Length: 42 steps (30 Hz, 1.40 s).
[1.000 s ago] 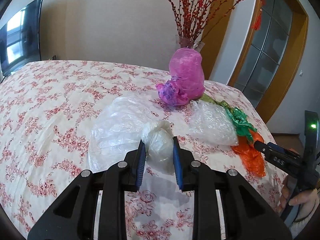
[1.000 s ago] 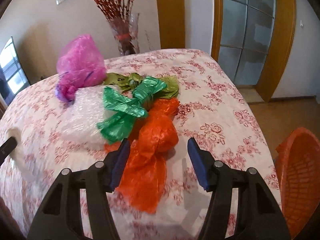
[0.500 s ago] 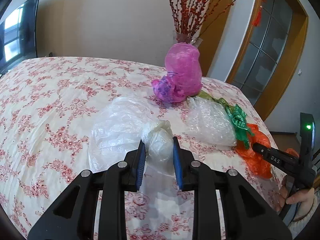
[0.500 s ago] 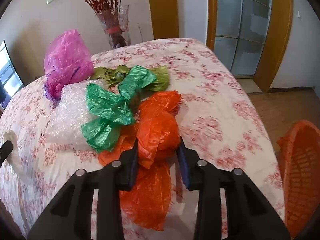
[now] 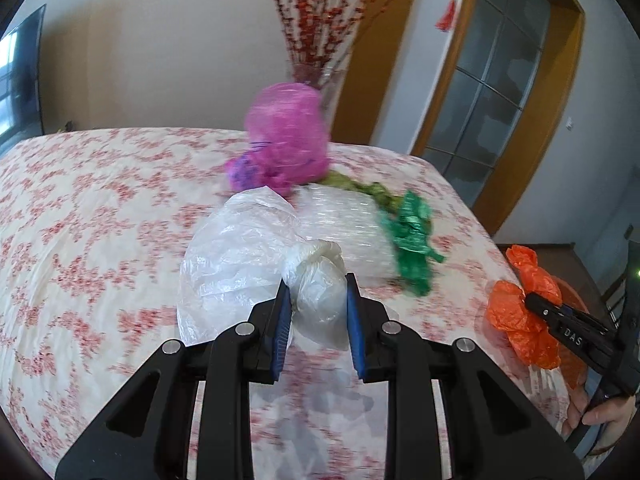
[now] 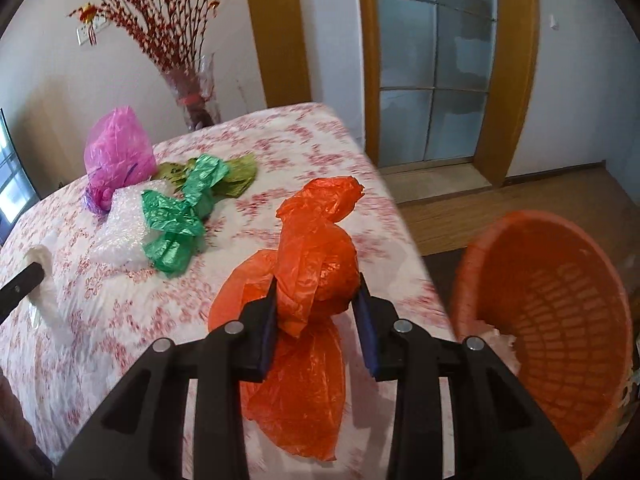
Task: Collect trash
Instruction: 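Carry the white bag and orange bag over the wastebasket with both tools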
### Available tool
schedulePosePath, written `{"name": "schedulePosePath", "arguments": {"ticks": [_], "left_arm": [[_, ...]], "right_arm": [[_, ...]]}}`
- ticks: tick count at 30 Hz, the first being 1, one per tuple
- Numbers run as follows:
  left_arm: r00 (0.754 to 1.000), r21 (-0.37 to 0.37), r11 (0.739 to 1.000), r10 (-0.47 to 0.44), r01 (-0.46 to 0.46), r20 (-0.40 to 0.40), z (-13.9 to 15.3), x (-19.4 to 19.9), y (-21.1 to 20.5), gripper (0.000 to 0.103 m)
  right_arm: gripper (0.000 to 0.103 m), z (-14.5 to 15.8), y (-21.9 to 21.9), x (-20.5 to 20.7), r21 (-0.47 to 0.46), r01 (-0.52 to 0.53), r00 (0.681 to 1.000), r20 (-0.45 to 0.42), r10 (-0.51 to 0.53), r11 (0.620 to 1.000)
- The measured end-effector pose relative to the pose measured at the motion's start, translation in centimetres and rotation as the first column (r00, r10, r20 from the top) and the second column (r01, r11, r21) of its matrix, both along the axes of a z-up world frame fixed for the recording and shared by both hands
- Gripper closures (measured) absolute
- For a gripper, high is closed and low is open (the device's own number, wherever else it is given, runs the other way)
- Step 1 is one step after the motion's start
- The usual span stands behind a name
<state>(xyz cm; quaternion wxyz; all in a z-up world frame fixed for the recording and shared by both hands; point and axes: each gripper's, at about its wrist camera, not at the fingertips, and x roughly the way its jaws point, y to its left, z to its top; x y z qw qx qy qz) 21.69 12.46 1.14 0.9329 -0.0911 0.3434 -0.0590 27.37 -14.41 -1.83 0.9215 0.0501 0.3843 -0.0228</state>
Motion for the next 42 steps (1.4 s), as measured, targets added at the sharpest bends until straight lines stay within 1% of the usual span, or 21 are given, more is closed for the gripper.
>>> {"name": "schedulePosePath", "arguments": {"ticks": [8, 11, 17, 22, 29, 36, 42], "left_arm": [[0.996, -0.004, 0.996, -0.094, 0.094, 0.008, 0.5, -0.8, -5.0, 0.078], [0.991, -0.014, 0.991, -0.132, 0.132, 0.011, 0.7, -1.1, -7.1, 0.078], [0.977, -0.025, 0.976, -0.214, 0.215, 0.022, 1.2, -1.5, -11.2, 0.078], [0.96, -0.035, 0.959, -0.279, 0.28, 0.025, 1.3, -1.8, -14.6, 0.078], [0.929, -0.045, 0.927, -0.37, 0.371, 0.026, 1.1, -2.1, -19.1, 0.078], [0.899, -0.061, 0.897, -0.437, 0.438, 0.032, 1.0, -1.9, -22.7, 0.078], [0.872, -0.061, 0.869, -0.489, 0.49, 0.034, 0.9, -1.7, -25.6, 0.078]], "right_arm": [[0.069, 1.6, -3.6, -4.4, -0.035, 0.056, 0.997, 0.063, -0.053, 0.998], [0.069, 1.9, -5.0, -5.7, -0.046, 0.087, 0.993, 0.081, -0.083, 0.995], [0.069, 2.5, -8.0, -7.7, -0.039, 0.151, 0.983, 0.11, -0.146, 0.988], [0.069, 2.8, -10.4, -9.3, -0.032, 0.207, 0.97, 0.134, -0.201, 0.978], [0.069, 2.9, -13.3, -10.7, -0.016, 0.275, 0.951, 0.148, -0.27, 0.961], [0.069, 2.5, -16.1, -11.8, 0.007, 0.335, 0.93, 0.156, -0.332, 0.942], [0.069, 2.1, -18.0, -12.3, 0.006, 0.378, 0.914, 0.16, -0.374, 0.926]]}}
